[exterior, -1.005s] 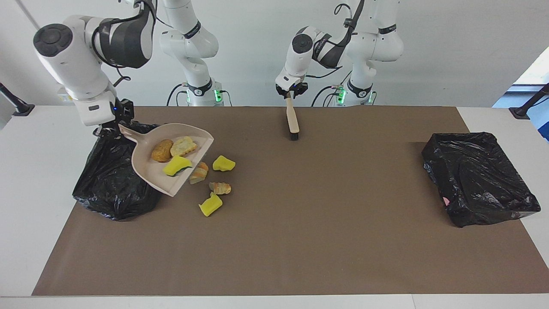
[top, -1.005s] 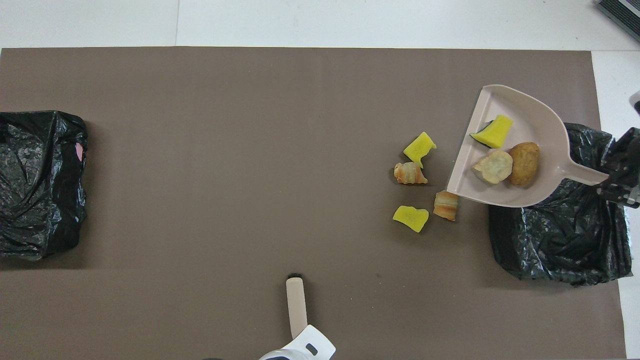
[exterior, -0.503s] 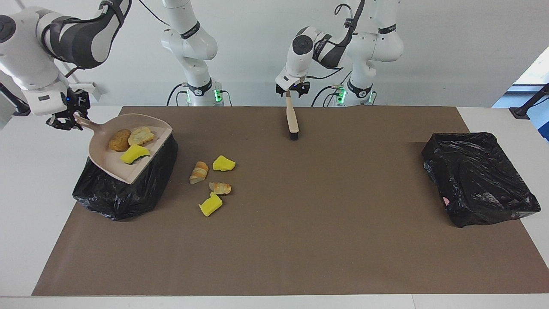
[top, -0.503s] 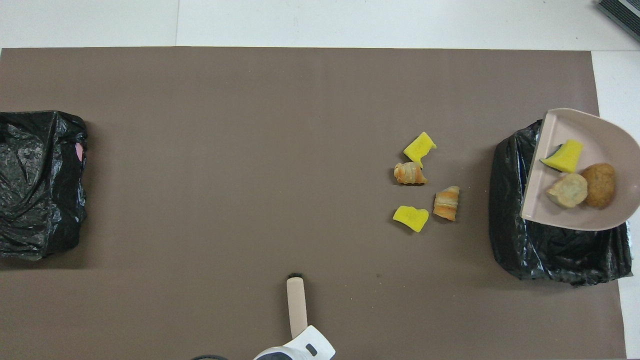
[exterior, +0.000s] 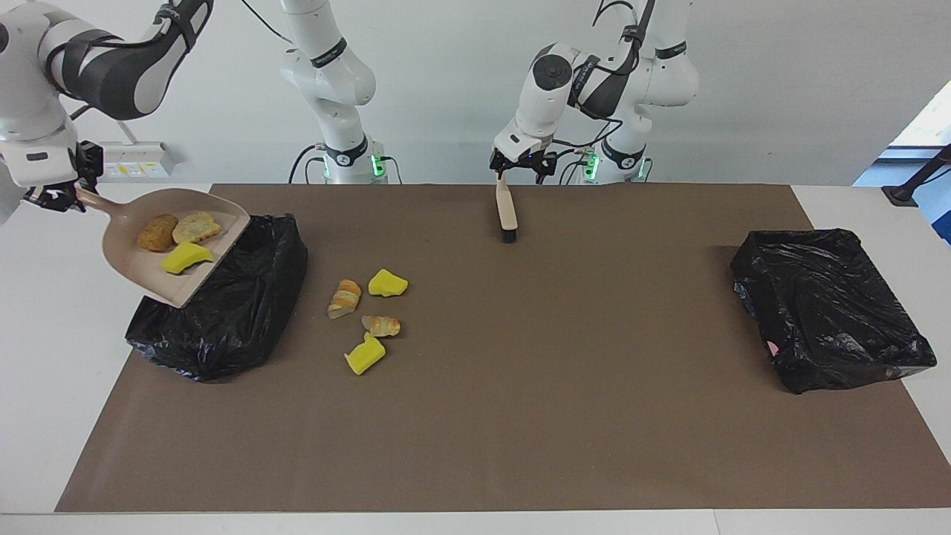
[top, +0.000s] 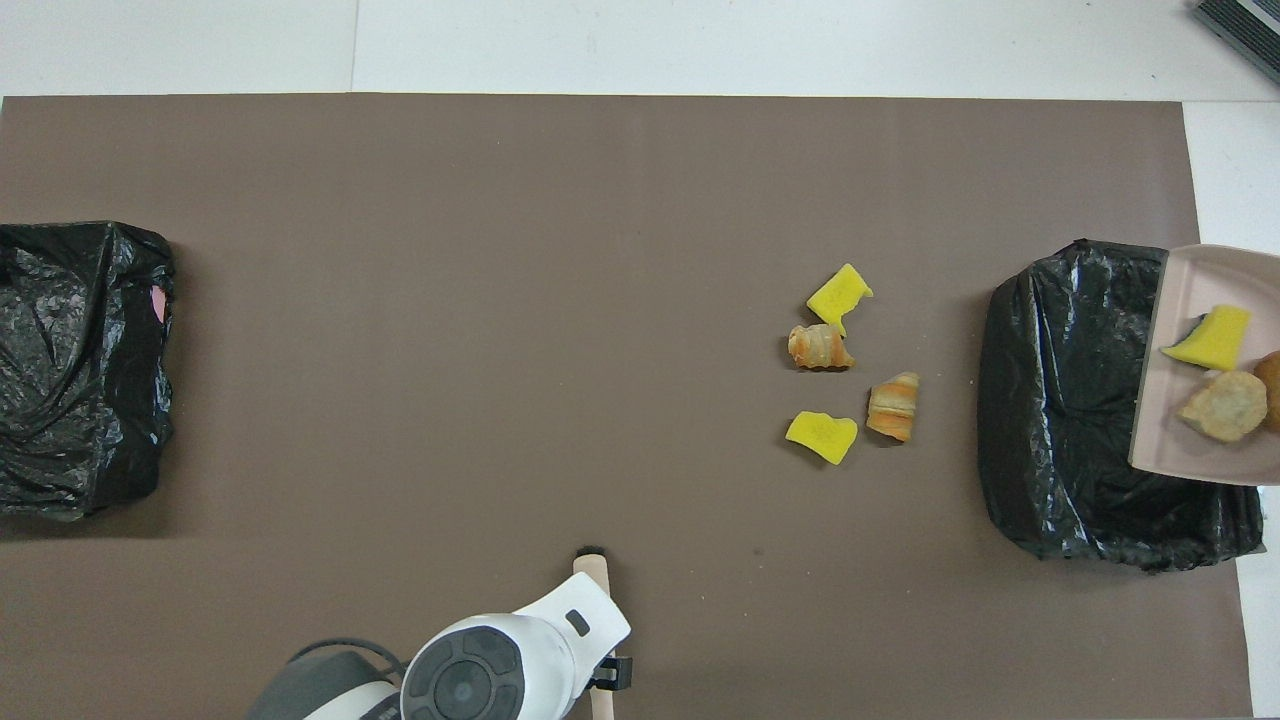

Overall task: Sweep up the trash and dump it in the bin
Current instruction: 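Tilt the dustpan over the trash bag with the right gripper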

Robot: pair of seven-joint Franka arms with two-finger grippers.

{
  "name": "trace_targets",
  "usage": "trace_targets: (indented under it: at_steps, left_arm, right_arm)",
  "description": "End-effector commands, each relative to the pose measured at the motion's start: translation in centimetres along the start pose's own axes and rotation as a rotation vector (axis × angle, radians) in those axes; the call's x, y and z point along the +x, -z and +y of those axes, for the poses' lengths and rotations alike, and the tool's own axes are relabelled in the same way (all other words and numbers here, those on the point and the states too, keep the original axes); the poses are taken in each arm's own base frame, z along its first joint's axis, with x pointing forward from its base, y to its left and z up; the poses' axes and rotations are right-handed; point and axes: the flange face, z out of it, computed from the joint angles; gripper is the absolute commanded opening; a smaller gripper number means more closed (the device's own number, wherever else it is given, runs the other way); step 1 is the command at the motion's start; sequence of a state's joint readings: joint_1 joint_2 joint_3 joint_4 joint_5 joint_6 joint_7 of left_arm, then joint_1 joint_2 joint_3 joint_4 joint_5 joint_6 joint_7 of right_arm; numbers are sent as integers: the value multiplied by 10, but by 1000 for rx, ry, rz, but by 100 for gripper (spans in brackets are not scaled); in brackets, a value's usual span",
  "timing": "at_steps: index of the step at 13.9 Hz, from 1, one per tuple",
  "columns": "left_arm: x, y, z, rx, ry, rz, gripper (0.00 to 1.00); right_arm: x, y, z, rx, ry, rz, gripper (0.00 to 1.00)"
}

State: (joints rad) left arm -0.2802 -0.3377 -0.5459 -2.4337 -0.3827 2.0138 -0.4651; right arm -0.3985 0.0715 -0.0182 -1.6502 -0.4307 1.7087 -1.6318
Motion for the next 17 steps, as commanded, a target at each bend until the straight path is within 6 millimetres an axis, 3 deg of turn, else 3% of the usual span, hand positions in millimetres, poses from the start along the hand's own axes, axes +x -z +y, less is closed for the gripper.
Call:
trace_targets:
  at_steps: [1,6,10,11,13,17]
  left_arm:
    - [38,54,-27,26,-15,-4,100]
    - [111,128,-98,71,-12,54,100]
    - [157,181,-169,25,-6,67,100]
    - [164,191,-186,33,-13,77,100]
    - [170,212,-216,77,-44,112,100]
    - [166,251,-275,76,-59,133,100]
  right_arm:
    - [1,2,-4,-36,52,-109,0]
    - [7,-14,-4,-51,75,-222,0]
    - [34,-18,-2,-58,88,-333,0]
    - [34,-20,-2,-54,94,-355,0]
    - [54,-13,2,-74,105,-397,0]
    - [62,-10,3,-82,114,-455,0]
